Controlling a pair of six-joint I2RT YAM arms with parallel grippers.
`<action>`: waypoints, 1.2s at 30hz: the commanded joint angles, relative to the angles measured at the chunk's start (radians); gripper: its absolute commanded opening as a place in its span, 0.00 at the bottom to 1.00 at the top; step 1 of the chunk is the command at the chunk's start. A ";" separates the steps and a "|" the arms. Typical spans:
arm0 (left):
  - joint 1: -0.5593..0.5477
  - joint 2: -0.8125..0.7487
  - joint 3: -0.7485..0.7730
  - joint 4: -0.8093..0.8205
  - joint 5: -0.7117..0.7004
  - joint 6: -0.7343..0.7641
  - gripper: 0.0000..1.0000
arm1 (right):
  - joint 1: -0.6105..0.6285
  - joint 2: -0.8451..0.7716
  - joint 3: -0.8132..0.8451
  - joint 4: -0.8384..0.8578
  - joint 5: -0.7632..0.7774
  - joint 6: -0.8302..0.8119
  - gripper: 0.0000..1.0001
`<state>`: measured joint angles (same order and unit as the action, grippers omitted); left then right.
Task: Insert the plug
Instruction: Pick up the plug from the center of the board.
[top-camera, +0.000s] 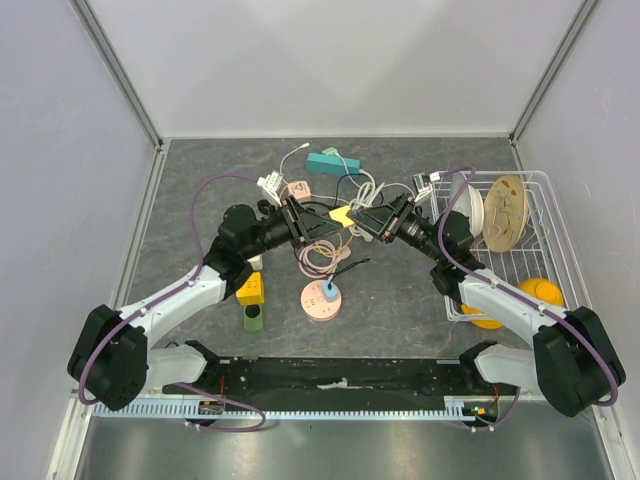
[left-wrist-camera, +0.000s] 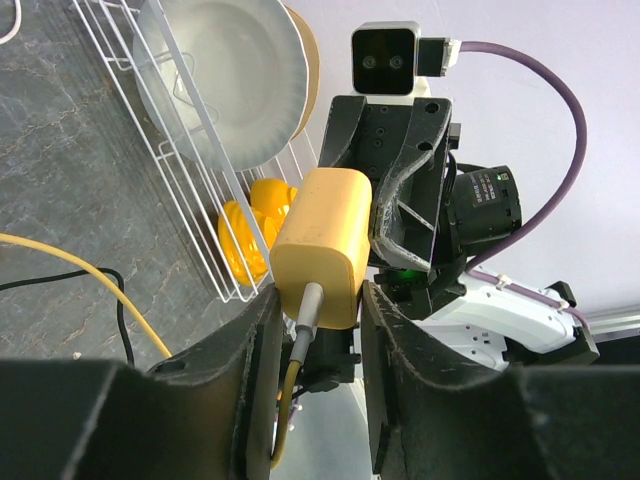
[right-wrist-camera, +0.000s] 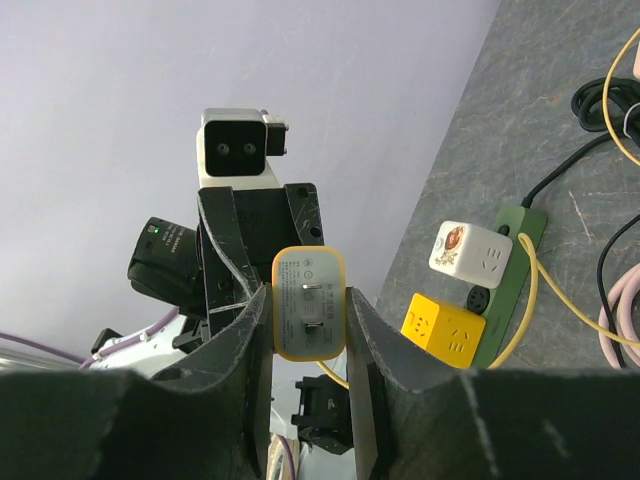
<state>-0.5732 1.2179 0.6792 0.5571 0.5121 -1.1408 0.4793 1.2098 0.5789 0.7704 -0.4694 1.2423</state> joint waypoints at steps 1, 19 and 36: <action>-0.004 -0.012 -0.004 0.078 -0.047 -0.025 0.36 | -0.004 0.002 -0.007 0.046 -0.014 -0.004 0.00; -0.004 -0.011 -0.013 0.106 -0.066 0.001 0.50 | -0.004 -0.001 -0.016 0.033 -0.023 0.008 0.00; 0.012 -0.032 0.005 0.037 -0.073 0.056 0.02 | -0.002 0.004 -0.022 0.030 -0.012 0.005 0.24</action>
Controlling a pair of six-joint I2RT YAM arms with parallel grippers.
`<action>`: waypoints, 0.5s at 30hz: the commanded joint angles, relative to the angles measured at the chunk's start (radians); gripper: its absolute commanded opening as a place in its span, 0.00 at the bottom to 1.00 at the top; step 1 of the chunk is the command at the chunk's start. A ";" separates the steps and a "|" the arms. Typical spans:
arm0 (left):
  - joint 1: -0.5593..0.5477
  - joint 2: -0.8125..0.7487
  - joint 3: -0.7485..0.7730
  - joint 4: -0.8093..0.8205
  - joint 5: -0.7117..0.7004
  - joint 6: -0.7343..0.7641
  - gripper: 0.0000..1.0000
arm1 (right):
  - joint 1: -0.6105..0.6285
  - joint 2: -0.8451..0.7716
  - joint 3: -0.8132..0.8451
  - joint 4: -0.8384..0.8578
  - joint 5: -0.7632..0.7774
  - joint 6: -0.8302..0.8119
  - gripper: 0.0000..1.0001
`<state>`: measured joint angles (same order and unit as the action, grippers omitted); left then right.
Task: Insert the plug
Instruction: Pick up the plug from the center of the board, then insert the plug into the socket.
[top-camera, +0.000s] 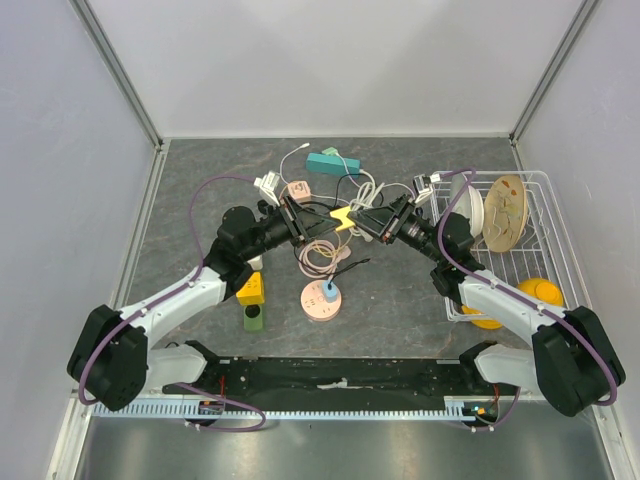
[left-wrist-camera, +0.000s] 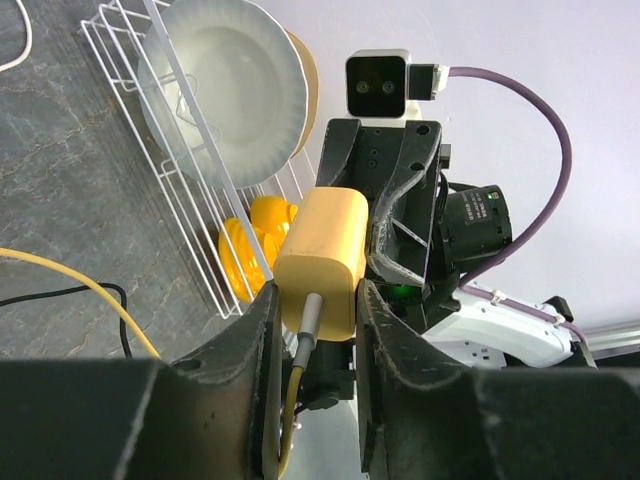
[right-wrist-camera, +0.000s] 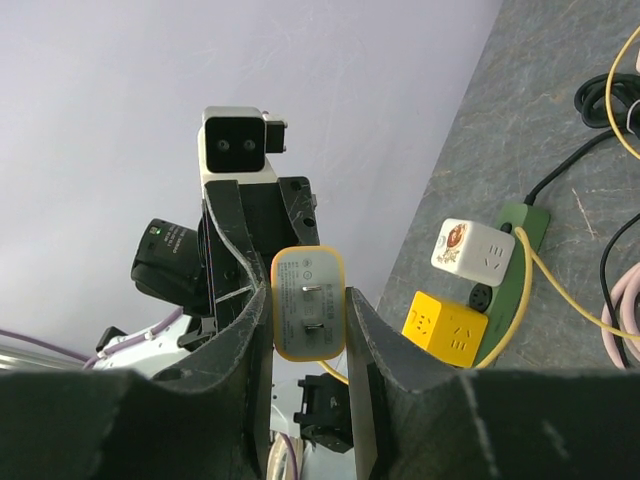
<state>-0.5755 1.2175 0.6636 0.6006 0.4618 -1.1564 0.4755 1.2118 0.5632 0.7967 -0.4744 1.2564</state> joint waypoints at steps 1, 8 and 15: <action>0.022 -0.036 0.046 -0.039 -0.025 0.090 0.02 | -0.001 -0.001 0.000 -0.004 -0.006 -0.024 0.34; 0.189 -0.035 0.411 -0.685 -0.151 0.484 0.02 | -0.001 -0.067 0.064 -0.229 0.023 -0.216 0.70; 0.344 0.132 1.005 -1.133 -0.806 1.019 0.02 | 0.000 -0.152 0.104 -0.522 0.089 -0.434 0.75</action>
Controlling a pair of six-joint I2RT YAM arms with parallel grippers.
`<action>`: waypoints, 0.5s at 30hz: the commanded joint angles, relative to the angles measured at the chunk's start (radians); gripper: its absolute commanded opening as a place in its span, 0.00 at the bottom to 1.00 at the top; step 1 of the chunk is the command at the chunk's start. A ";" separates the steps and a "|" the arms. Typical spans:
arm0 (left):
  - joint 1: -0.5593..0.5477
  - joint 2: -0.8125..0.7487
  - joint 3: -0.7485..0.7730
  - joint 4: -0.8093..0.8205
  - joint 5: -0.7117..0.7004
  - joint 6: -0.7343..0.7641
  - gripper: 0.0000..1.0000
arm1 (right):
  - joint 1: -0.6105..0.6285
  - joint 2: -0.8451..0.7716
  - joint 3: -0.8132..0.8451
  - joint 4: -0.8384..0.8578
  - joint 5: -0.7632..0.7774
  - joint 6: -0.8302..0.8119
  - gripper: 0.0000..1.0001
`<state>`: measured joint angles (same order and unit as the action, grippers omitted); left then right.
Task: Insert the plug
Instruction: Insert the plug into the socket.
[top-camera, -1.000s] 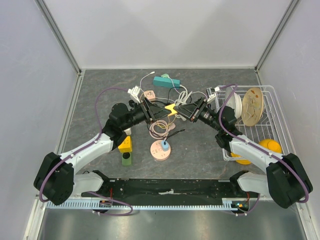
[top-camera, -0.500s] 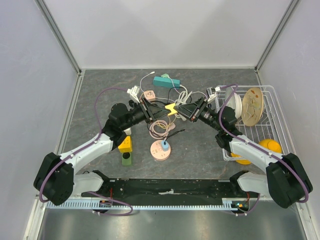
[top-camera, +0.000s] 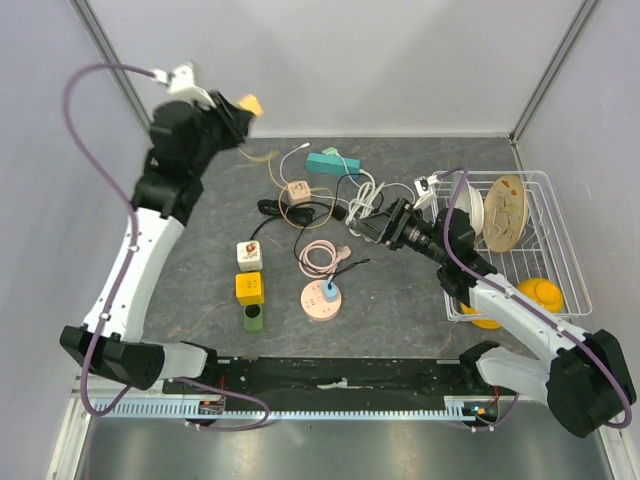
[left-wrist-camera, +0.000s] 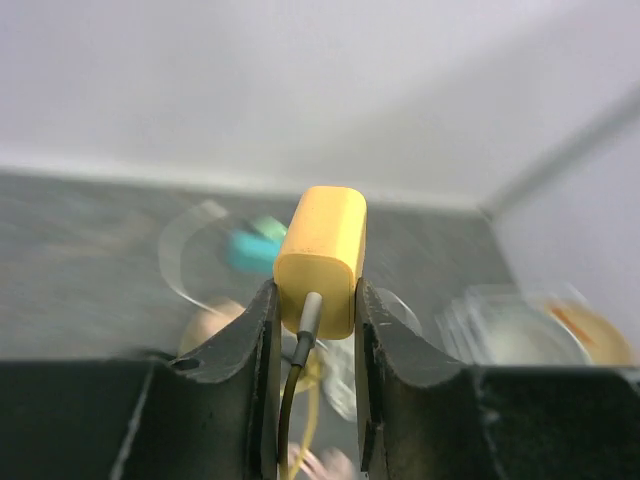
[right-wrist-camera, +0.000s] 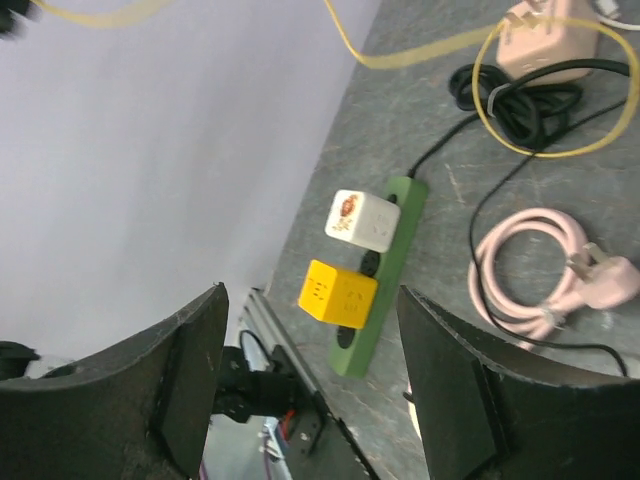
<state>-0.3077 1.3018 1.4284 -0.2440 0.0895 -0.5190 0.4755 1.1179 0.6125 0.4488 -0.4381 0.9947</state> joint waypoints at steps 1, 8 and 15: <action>0.096 0.068 0.336 -0.308 -0.491 0.411 0.02 | 0.000 -0.066 0.058 -0.195 0.061 -0.191 0.75; 0.159 0.064 0.374 -0.325 -0.660 0.541 0.02 | 0.018 -0.076 0.075 -0.413 0.087 -0.405 0.73; 0.156 -0.035 0.137 -0.351 -0.181 0.370 0.02 | 0.225 -0.013 0.110 -0.510 0.136 -0.631 0.70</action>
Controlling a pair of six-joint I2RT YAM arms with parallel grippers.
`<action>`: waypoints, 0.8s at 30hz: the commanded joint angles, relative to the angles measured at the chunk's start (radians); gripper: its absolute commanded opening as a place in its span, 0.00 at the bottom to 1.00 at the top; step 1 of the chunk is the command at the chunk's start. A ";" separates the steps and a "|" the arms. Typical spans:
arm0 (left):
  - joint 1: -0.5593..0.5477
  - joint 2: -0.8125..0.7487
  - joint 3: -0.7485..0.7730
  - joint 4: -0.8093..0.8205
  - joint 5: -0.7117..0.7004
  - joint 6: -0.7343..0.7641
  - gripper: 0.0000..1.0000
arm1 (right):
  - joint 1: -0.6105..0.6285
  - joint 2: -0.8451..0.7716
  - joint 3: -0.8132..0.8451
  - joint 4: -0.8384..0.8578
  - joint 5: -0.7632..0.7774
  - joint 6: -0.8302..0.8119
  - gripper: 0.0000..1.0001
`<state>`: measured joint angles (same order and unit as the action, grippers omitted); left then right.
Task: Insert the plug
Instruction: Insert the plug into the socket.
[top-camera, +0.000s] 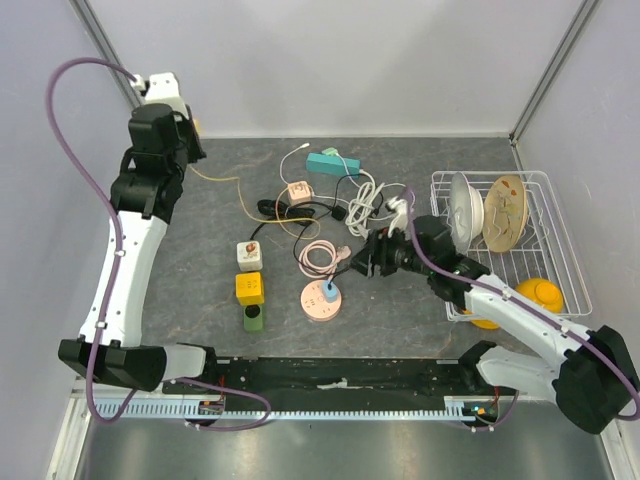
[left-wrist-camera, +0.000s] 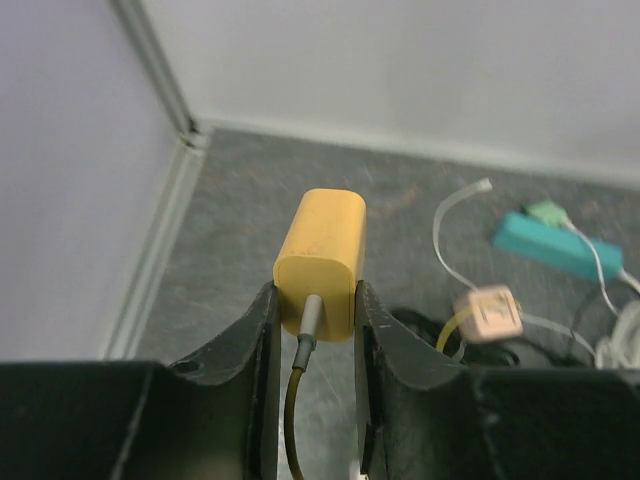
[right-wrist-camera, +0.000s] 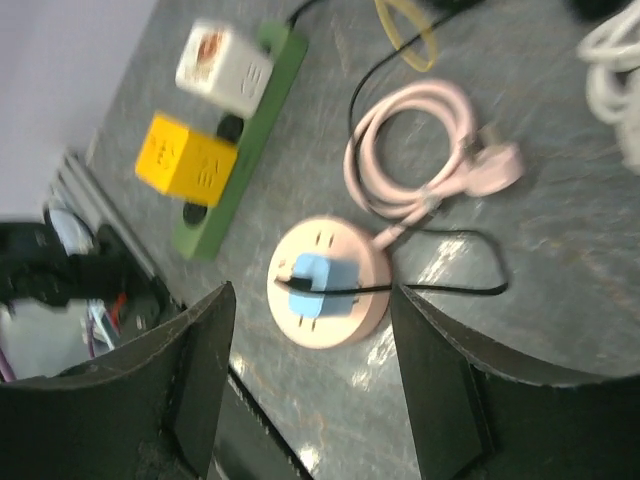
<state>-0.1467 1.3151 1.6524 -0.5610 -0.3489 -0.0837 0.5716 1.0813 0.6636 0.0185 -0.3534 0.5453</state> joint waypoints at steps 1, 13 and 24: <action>-0.011 -0.057 -0.104 -0.049 0.302 -0.071 0.02 | 0.164 0.028 0.063 -0.089 0.112 -0.230 0.70; -0.313 -0.043 -0.250 -0.364 0.534 -0.180 0.02 | 0.263 0.003 0.027 -0.081 0.433 -0.220 0.70; -0.566 0.004 -0.404 -0.390 0.499 -0.387 0.02 | 0.263 -0.011 -0.001 -0.097 0.488 -0.188 0.71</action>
<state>-0.6647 1.3052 1.2686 -0.9417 0.1406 -0.3607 0.8322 1.0847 0.6800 -0.0887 0.0929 0.3450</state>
